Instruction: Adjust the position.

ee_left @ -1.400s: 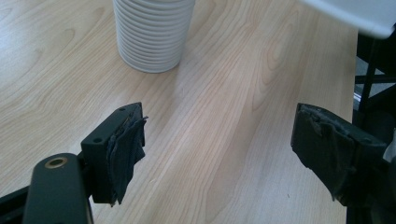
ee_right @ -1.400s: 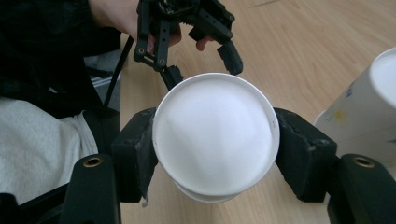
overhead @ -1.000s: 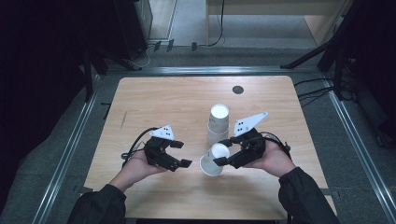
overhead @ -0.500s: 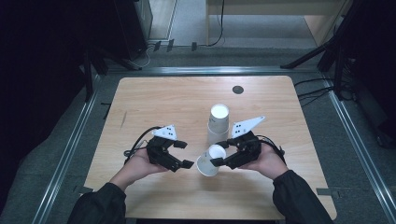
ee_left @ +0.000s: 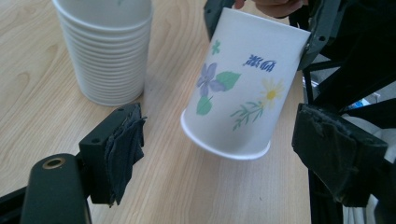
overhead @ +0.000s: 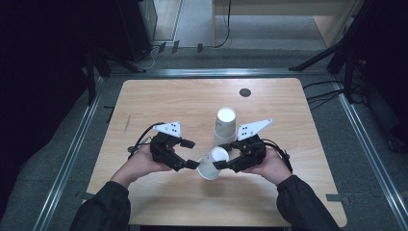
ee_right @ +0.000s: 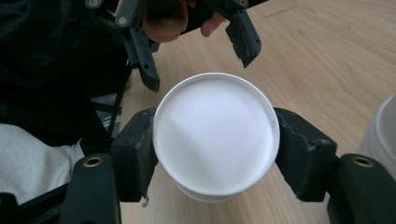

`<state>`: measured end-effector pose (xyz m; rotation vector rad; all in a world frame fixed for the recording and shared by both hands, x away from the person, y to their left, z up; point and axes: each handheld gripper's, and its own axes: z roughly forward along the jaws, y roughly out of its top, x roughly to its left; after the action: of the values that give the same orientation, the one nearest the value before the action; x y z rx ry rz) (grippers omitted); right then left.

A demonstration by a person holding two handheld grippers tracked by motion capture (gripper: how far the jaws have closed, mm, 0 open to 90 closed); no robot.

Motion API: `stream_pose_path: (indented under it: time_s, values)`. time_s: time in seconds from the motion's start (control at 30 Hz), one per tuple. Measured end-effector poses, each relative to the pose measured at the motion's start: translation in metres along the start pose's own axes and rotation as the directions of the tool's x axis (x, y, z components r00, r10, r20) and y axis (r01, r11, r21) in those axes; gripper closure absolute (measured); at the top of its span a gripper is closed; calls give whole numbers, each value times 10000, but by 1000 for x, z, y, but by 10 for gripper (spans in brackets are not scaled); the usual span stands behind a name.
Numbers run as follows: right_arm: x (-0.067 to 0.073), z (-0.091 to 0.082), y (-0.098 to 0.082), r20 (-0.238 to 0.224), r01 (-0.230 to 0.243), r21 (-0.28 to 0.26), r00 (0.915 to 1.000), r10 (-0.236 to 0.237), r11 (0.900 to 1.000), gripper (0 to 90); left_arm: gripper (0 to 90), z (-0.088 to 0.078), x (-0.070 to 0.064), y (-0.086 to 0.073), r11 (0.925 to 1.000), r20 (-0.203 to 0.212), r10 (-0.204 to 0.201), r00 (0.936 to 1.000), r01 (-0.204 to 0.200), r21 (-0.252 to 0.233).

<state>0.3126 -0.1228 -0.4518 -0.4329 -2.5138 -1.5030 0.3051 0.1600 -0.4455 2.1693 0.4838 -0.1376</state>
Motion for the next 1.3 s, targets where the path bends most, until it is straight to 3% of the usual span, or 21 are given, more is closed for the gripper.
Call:
stream_pose_path:
  time_s: [0.17, 0.3, 0.53, 0.8, 0.97, 1.07, 1.3]
  values:
    - [1, 5, 0, -149, 37, 20, 9999, -37, 10000, 355, 164, 6, -5, -2, 9992, -15, 272, 9996, -272, 276]
    - [2, 8, 0, -285, 138, -4, 9995, -138, 9999, 354, 163, 11, -3, -8, 9986, 228, 174, 9996, -185, 492]
    - [5, 9, 0, -490, 201, -414, 9986, -221, 9989, 356, 143, 19, -5, -9, 9983, 334, 388, 9987, -402, 417]
    - [7, 13, 2, -552, 253, -507, 9981, -281, 9984, 356, 144, 29, -12, -7, 9960, 475, 749, 9961, -771, 460]
    - [7, 12, 2, -635, 147, -659, 9978, -189, 9977, 356, 165, 33, -15, -8, 9919, 586, 1104, 9922, -1137, 567]
    - [7, 11, 3, -752, 62, -804, 9971, -123, 9967, 357, 223, 32, -15, -9, 9914, 610, 1158, 9914, -1191, 548]
    - [8, 12, 2, -755, 60, -734, 9971, -115, 9973, 358, 255, 32, -17, -9, 9882, 594, 1385, 9886, -1419, 584]
